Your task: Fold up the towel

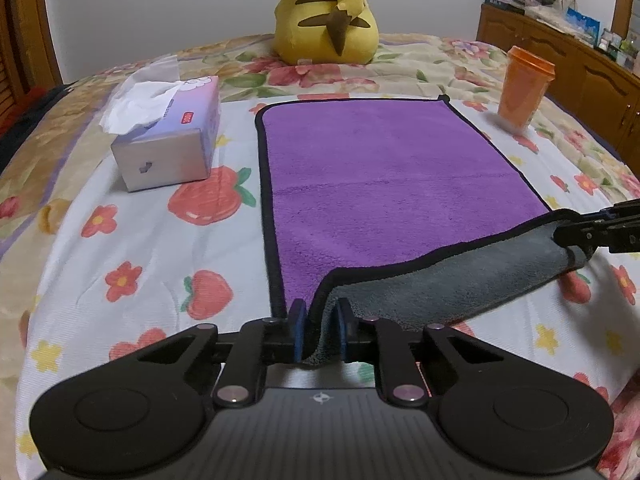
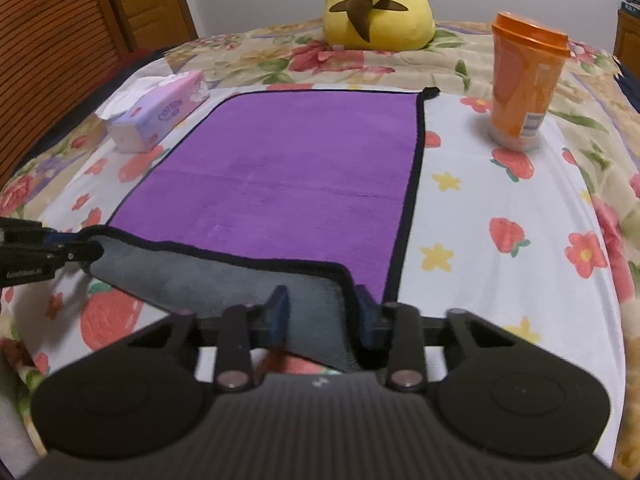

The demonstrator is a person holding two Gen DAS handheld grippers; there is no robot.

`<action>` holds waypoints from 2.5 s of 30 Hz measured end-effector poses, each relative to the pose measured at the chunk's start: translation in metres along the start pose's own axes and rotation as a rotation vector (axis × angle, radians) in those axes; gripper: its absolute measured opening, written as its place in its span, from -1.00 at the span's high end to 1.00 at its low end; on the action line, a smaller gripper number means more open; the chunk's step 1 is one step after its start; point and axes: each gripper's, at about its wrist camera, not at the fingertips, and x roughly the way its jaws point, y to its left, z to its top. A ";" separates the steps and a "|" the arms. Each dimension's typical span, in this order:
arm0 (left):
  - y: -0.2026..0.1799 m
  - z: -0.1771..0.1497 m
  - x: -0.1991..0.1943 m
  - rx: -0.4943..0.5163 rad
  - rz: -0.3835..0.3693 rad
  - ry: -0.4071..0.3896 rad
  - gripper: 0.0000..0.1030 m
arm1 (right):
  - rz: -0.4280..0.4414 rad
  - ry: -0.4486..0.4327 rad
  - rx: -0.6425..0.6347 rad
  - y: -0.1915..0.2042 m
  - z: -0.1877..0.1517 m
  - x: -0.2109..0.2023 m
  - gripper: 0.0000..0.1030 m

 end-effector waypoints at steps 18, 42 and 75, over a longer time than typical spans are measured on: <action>0.000 0.007 -0.016 -0.013 -0.022 -0.074 0.83 | 0.006 -0.036 0.014 -0.003 0.003 -0.007 0.90; -0.001 0.032 -0.025 -0.009 -0.036 -0.203 0.84 | 0.049 -0.183 0.029 -0.015 0.026 -0.025 0.91; 0.002 0.064 -0.018 0.049 -0.033 -0.251 0.84 | 0.055 -0.249 -0.028 -0.019 0.045 -0.019 0.91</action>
